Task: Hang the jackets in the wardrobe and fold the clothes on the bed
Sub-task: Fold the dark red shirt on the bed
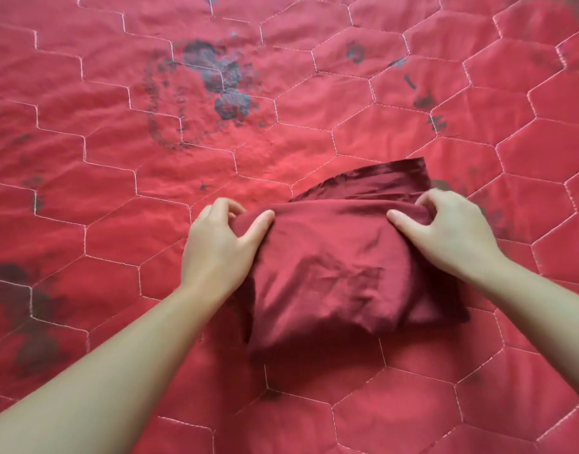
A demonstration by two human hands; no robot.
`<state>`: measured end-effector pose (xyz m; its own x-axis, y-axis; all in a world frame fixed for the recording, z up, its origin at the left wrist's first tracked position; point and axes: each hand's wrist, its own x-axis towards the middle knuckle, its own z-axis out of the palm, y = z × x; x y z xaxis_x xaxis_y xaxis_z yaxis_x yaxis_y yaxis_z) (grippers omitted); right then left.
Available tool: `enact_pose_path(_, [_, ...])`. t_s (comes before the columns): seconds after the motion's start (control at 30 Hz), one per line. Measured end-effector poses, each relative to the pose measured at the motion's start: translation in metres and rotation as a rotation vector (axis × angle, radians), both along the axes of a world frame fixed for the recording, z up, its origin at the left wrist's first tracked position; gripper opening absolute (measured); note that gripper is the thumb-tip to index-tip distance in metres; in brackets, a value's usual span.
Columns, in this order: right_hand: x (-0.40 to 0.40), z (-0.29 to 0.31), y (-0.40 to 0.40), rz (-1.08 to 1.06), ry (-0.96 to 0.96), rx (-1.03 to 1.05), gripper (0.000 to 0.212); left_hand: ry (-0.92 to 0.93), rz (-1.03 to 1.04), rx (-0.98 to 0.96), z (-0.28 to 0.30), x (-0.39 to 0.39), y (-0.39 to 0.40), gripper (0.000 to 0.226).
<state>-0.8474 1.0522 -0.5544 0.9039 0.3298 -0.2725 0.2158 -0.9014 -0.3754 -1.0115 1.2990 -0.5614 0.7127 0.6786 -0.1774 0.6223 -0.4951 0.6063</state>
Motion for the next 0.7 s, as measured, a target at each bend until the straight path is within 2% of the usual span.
enact_pose_path(0.1, [-0.011, 0.003, -0.002, 0.007, 0.004, 0.142, 0.029, 0.065, 0.0, 0.001, 0.001, -0.015, -0.006, 0.04])
enact_pose_path(0.23, [-0.015, 0.023, 0.0, -0.067, 0.017, 0.425, 0.03, -0.094, 0.005, -0.041, 0.008, -0.017, -0.006, 0.05])
enact_pose_path(0.33, [0.003, 0.04, 0.013, -0.087, -0.091, 0.534, 0.032, -0.172, 0.006, -0.116, 0.013, -0.009, 0.002, 0.055])
enact_pose_path(0.4, [0.024, 0.039, 0.03, -0.078, -0.141, 0.506, 0.036, -0.116, -0.022, -0.112, 0.009, -0.002, 0.008, 0.055])
enact_pose_path(0.5, [0.048, 0.013, 0.05, 0.035, -0.136, 0.276, 0.036, -0.01, -0.016, -0.052, -0.004, 0.005, 0.011, 0.051])
enact_pose_path(0.6, [0.055, -0.015, 0.057, 0.086, -0.136, 0.054, 0.04, -0.006, 0.048, -0.041, -0.012, 0.007, 0.013, 0.045])
enact_pose_path(0.7, [0.063, -0.016, 0.065, 0.126, -0.251, 0.049, 0.043, -0.023, 0.057, -0.035, -0.015, 0.003, 0.014, 0.037])
